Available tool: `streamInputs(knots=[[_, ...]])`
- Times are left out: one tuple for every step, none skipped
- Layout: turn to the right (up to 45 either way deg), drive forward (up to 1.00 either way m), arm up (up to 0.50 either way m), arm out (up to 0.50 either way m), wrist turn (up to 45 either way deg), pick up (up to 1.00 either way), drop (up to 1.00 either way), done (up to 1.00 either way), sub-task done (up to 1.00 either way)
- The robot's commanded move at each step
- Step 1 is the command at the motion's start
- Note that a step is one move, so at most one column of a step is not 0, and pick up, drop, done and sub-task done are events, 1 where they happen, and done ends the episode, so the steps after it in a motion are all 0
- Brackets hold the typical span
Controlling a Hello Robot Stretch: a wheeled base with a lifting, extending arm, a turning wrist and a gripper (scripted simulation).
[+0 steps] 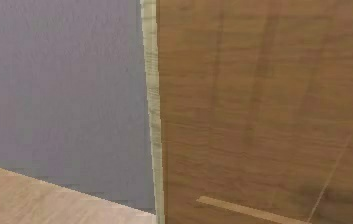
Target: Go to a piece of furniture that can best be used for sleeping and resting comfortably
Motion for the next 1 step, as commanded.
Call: streamInputs(knots=[[0.0,0.05,0.00,0.00,0.0,0.00,0.00,0.00,0.00]])
